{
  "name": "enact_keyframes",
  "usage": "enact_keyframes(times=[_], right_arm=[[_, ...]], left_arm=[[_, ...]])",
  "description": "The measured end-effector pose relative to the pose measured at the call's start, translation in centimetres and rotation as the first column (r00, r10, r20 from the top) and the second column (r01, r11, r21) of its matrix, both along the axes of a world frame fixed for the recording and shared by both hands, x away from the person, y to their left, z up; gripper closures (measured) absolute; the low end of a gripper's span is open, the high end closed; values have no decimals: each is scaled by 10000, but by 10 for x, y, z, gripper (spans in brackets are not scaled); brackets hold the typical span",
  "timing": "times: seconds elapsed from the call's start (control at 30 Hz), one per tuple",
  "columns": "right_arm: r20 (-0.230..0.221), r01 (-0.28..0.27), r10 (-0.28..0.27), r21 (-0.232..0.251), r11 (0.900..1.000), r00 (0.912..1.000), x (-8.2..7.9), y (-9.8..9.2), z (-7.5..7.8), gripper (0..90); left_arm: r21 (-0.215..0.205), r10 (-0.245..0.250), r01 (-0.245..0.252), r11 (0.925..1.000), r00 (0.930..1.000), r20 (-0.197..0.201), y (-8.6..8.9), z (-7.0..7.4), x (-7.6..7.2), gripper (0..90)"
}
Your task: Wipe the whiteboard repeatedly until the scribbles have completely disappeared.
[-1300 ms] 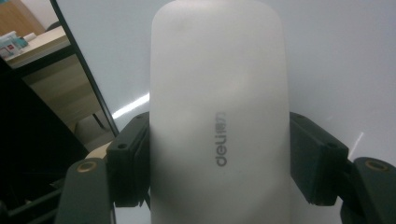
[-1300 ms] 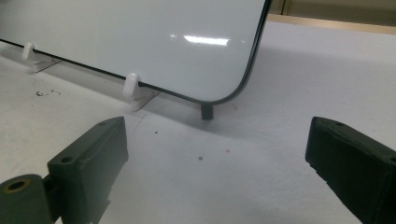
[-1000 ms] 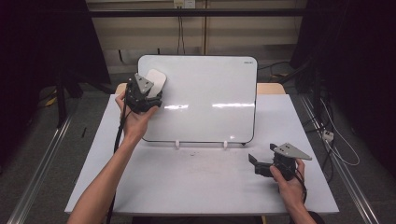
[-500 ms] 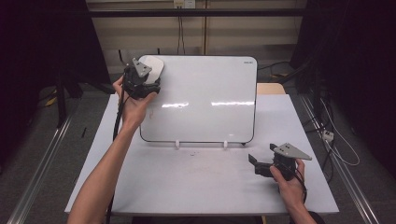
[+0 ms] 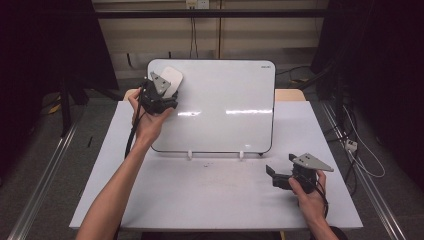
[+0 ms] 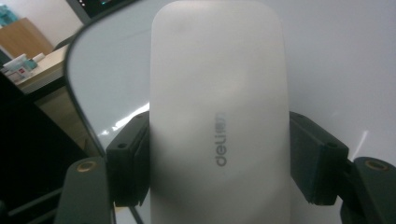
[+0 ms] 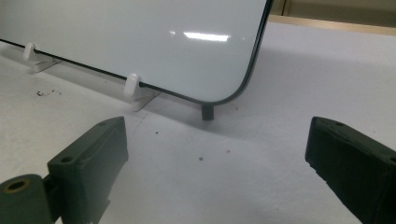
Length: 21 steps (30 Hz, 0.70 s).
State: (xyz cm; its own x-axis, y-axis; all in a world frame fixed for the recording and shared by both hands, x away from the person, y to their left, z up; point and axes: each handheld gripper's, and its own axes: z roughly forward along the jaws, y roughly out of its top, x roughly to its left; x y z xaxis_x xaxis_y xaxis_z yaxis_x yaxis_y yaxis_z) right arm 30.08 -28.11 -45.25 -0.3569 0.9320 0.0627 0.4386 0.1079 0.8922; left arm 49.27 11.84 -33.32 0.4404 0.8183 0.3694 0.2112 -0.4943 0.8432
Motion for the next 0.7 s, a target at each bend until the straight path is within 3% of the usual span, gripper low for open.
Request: enact_keyframes(times=[0.1,0.2,0.4,0.57,0.7], right_arm=[[2,-15,15,2,10000,10000,0,0,0,58],[0,-27,27,-6,10000,10000,0,0,0,58],[-12,-11,11,-26,10000,10000,0,1,0,59],[-12,29,-29,-35,10000,10000,0,1,0,59],[0,-4,4,8,10000,10000,0,0,0,58]], left_arm=[[-78,-198,198,9998,9998,20,0,-9,-7,311],[137,-333,333,9994,9994,34,-1,-17,-13,311],[266,-377,375,9989,9992,90,-6,-24,-21,312],[644,-657,652,9958,9978,53,-10,-33,-30,312],[932,-974,970,9909,9952,-7,-13,-48,-44,311]])
